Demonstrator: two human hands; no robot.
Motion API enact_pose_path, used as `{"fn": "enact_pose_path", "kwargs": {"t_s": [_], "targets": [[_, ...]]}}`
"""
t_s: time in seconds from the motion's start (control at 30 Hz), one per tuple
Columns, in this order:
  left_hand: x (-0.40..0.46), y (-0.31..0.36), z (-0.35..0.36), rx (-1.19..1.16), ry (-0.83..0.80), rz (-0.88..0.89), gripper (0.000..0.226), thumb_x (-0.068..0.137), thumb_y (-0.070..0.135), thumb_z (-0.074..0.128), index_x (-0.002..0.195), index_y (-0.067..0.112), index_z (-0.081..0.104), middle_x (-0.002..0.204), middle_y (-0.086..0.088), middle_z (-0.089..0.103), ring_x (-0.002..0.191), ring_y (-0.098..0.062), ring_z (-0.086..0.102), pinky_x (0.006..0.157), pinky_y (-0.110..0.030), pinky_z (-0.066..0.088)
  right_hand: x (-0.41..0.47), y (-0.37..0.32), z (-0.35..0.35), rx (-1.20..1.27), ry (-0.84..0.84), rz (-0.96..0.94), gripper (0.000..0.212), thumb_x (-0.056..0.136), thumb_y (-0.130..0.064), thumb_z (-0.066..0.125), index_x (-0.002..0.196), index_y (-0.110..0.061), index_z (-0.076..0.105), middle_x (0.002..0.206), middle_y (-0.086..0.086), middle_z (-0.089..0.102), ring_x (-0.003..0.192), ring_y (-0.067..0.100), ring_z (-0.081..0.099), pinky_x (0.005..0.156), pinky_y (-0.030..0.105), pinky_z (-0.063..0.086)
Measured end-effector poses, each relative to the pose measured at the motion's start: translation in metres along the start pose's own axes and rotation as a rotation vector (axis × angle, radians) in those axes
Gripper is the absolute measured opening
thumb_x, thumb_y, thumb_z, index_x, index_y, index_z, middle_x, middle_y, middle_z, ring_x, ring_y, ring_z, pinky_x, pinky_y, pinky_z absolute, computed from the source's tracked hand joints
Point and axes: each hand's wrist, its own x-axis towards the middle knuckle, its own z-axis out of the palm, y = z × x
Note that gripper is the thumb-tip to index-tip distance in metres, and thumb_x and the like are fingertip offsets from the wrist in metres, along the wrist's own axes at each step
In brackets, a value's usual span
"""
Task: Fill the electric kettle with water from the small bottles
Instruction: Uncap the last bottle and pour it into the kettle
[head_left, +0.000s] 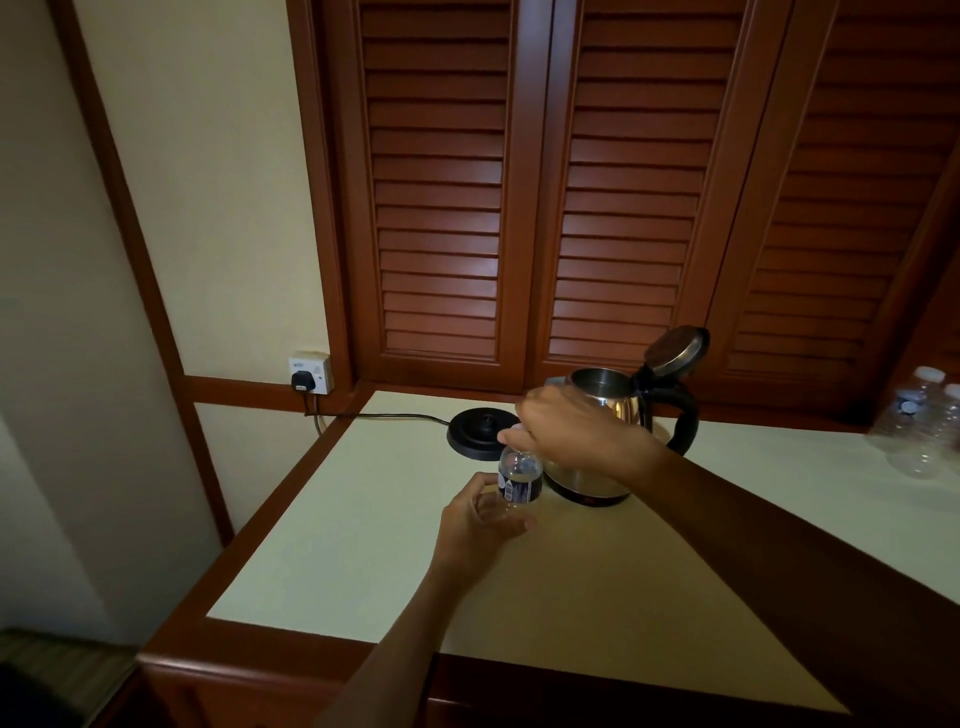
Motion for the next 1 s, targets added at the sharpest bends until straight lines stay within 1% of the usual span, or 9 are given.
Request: {"fn": "enact_pose_path", "kwargs": {"t_s": [0.07,0.13,0.23,0.3,0.4,0.5,0.77,0.9,1.0], "targets": [[-0.001,0.000,0.000,0.001,0.000,0.015,0.042,0.066,0.038,0.084,0.103,0.036,0.063,0.089,0.006,0.073,0.084,-0.018,0.069,0.081,-0.047,0.059,-0.002,-0.007,0.002,-0.172,0.045,0.023,0.038,0.100,-0.036,0.037,0.099,-0.007,0.060,0.077,0.007,0.057,0.068,0.021,0.056,0.060,0.033,0.048],[-0.001,-0.001,0.000,0.013,-0.003,0.026,0.044,0.067,0.036,0.085,0.105,0.036,0.062,0.096,0.006,0.075,0.089,-0.017,0.070,0.084,-0.044,0.059,-0.006,-0.011,0.006,-0.248,0.035,0.036,0.034,0.102,-0.031,0.032,0.110,-0.006,0.053,0.068,0.006,0.044,0.061,0.023,0.050,0.049,0.032,0.039],[-0.002,-0.001,-0.001,0.014,-0.002,0.030,0.042,0.069,0.035,0.084,0.105,0.035,0.062,0.100,0.004,0.074,0.092,-0.020,0.070,0.086,-0.045,0.058,-0.007,-0.009,0.005,-0.116,0.057,0.163,0.056,0.098,-0.053,0.028,0.073,-0.010,0.053,0.061,0.002,0.044,0.059,0.019,0.049,0.053,0.031,0.038],[-0.003,0.001,-0.002,0.007,-0.010,0.003,0.041,0.070,0.036,0.083,0.105,0.032,0.062,0.102,0.003,0.074,0.094,-0.021,0.070,0.087,-0.047,0.058,-0.002,-0.005,0.005,0.022,0.071,0.144,0.061,0.093,-0.064,0.030,0.068,-0.013,0.054,0.062,0.001,0.052,0.056,0.016,0.051,0.054,0.030,0.041],[-0.001,0.001,-0.005,-0.003,-0.031,-0.009,0.042,0.073,0.034,0.083,0.108,0.027,0.062,0.107,0.002,0.074,0.097,-0.019,0.070,0.089,-0.046,0.058,-0.001,0.004,-0.004,0.204,-0.102,0.032,0.048,0.090,-0.061,0.043,0.092,-0.017,0.063,0.079,-0.003,0.063,0.072,0.015,0.060,0.064,0.032,0.050],[0.000,0.002,-0.004,0.020,-0.043,-0.016,0.040,0.078,0.030,0.082,0.111,0.024,0.061,0.110,0.000,0.073,0.098,-0.018,0.070,0.090,-0.043,0.058,-0.005,0.011,-0.004,0.232,-0.170,0.018,0.026,0.091,-0.043,0.054,0.093,-0.019,0.062,0.085,-0.003,0.061,0.079,0.016,0.059,0.069,0.034,0.050],[-0.001,-0.003,0.002,0.049,0.006,0.022,0.040,0.075,0.027,0.085,0.107,0.025,0.062,0.099,0.001,0.075,0.089,-0.016,0.070,0.078,-0.030,0.057,-0.009,-0.011,0.015,0.061,0.066,0.185,0.040,0.097,-0.045,0.040,0.097,-0.009,0.058,0.081,0.004,0.054,0.075,0.019,0.054,0.069,0.033,0.042],[-0.006,0.002,0.005,0.021,0.052,0.045,0.038,0.072,0.020,0.087,0.102,0.020,0.064,0.091,0.000,0.076,0.085,-0.018,0.072,0.075,-0.029,0.058,-0.017,-0.008,0.023,0.305,0.052,0.214,0.040,0.097,-0.043,0.045,0.106,-0.007,0.057,0.097,0.008,0.060,0.082,0.017,0.051,0.070,0.027,0.034],[-0.011,0.010,0.015,0.021,0.039,0.043,0.042,0.072,0.019,0.087,0.106,0.023,0.064,0.094,0.003,0.077,0.087,-0.017,0.073,0.082,-0.033,0.060,-0.033,0.003,0.048,0.639,0.187,0.235,0.035,0.087,-0.048,0.060,0.105,-0.019,0.054,0.098,-0.001,0.060,0.087,0.013,0.056,0.070,0.026,0.042]]}}
